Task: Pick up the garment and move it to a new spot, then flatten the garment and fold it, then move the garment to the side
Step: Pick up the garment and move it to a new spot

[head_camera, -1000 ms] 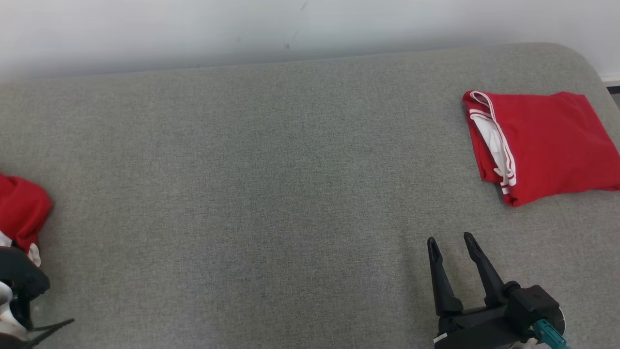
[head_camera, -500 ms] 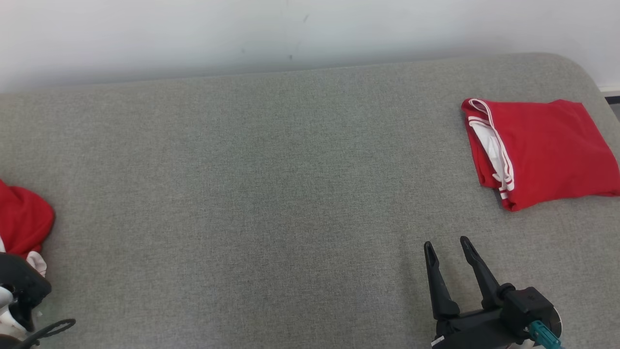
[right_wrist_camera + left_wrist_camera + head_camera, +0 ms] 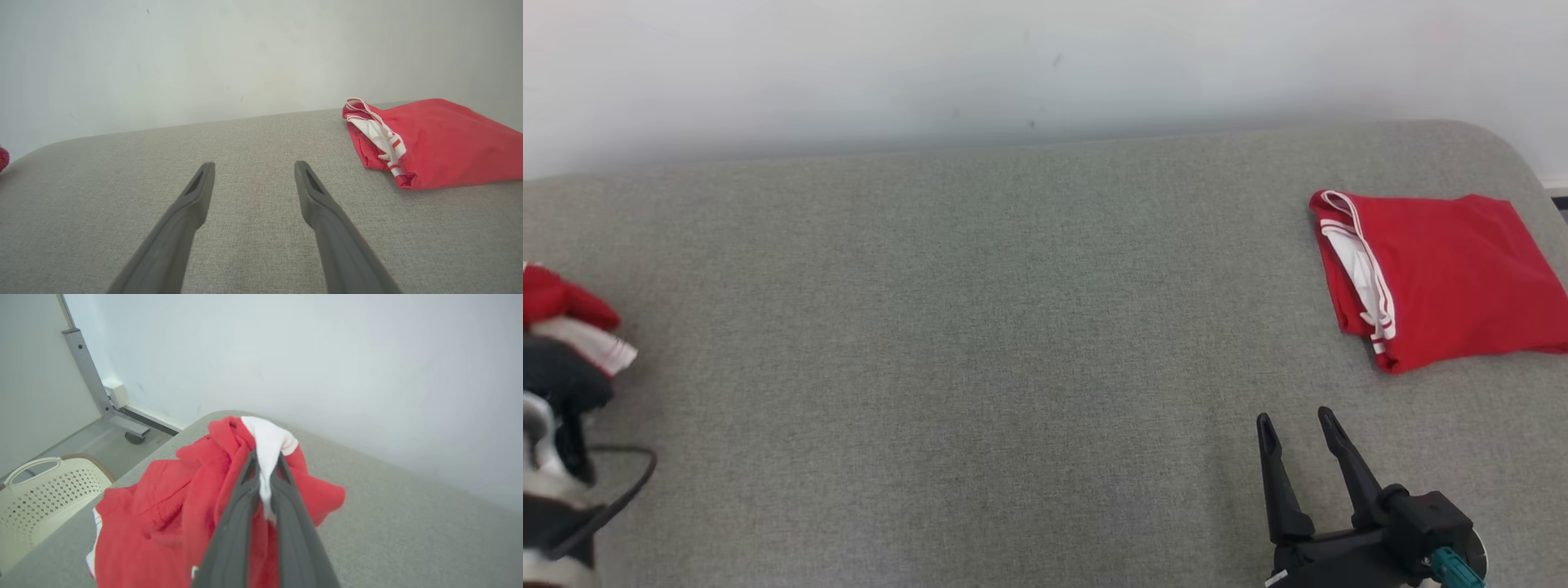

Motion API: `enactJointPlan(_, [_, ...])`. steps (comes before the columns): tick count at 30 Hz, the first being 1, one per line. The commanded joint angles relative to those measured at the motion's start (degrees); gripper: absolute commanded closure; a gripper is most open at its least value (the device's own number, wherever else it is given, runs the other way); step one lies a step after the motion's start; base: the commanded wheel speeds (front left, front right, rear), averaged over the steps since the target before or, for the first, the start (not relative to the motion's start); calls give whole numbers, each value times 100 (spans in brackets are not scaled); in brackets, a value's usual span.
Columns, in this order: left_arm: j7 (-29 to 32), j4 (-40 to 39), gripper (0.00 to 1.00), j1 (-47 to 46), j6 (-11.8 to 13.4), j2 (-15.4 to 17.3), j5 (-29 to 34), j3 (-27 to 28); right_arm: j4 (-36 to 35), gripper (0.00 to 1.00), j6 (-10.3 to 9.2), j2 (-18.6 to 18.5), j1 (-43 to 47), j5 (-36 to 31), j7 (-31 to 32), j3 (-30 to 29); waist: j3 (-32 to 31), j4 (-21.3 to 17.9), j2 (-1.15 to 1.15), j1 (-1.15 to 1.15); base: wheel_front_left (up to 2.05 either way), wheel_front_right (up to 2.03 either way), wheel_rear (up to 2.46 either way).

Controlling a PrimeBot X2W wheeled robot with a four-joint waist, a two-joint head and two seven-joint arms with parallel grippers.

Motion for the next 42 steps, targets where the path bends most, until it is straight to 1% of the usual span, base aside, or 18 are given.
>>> enactJointPlan(1, [-84,-87,100,-87,-26,-75,20,-38,0,0,-13,-1,15,2,1,-17,-34,25,0,0,0,0,0])
enactJointPlan(4, [-295,-548,100,-116,-121,-263,82,-180,-6,0,-13,-1,35,7,1,-21,-79,30,0,0,0,0,0])
enactJointPlan(5, [-380,-925,100,-53,-158,-377,146,-287,-9,0,-13,-1,60,24,1,-17,-105,9,0,0,0,0,0])
enactJointPlan(6, [-392,-1110,100,-6,-179,-461,135,-335,-8,0,-13,-1,73,32,1,-9,-117,-4,0,0,0,0,0])
enactJointPlan(10, [-443,-1936,100,204,-179,-769,202,-531,-10,0,-13,-2,137,80,1,-9,-152,-91,0,0,0,0,0])
enactJointPlan(13, [-405,-2532,100,414,-128,-1040,268,-707,-8,0,-13,1,144,89,1,-13,-160,-189,0,0,0,0,0])
enactJointPlan(15, [-324,-2908,100,586,-151,-1213,294,-855,-10,0,-13,-2,129,97,1,-29,-146,-271,0,0,0,0,0])
enactJointPlan(18, [-194,-3437,100,855,-162,-1440,352,-1190,-15,0,-13,1,98,117,1,-61,-104,-387,0,0,0,0,0])
enactJointPlan(21, [-40,-3897,100,1088,-176,-1589,356,-1607,16,0,-13,-2,83,130,1,-61,-72,-503,0,0,0,0,0])
enactJointPlan(23, [41,-4148,100,1176,-195,-1650,292,-1919,32,0,-13,0,98,132,1,-44,-64,-577,0,0,0,0,0])
enactJointPlan(26, [153,-4463,100,1252,-157,-1677,136,-2423,71,0,-13,-1,119,145,1,-37,-59,-663,0,0,0,0,0])
enactJointPlan(30, [241,-4823,100,1367,75,-1675,-289,-3209,124,0,-13,-1,133,145,1,-20,-56,-757,0,0,0,0,0])
enactJointPlan(33, [232,-4992,100,1477,275,-1672,-585,-3658,149,0,-13,0,144,159,2,-36,-49,-789,0,0,0,0,0])
enactJointPlan(34, [232,-4992,100,1477,275,-1672,-585,-3658,149,0,-13,0,144,159,2,-36,-49,-789,0,0,0,0,0])
enactJointPlan(37, [246,-4875,100,1664,440,-1671,-673,-3895,170,0,-13,0,129,164,1,-37,-38,-806,0,0,0,0,0])
enactJointPlan(39, [206,-4684,100,1787,488,-1669,-652,-3947,192,0,-13,-1,130,164,1,-27,-37,-816,0,0,0,0,0])
enactJointPlan(42, [138,-4304,100,1984,456,-1603,-694,-3947,212,0,-13,0,127,158,1,-14,-45,-828,0,0,0,0,0])
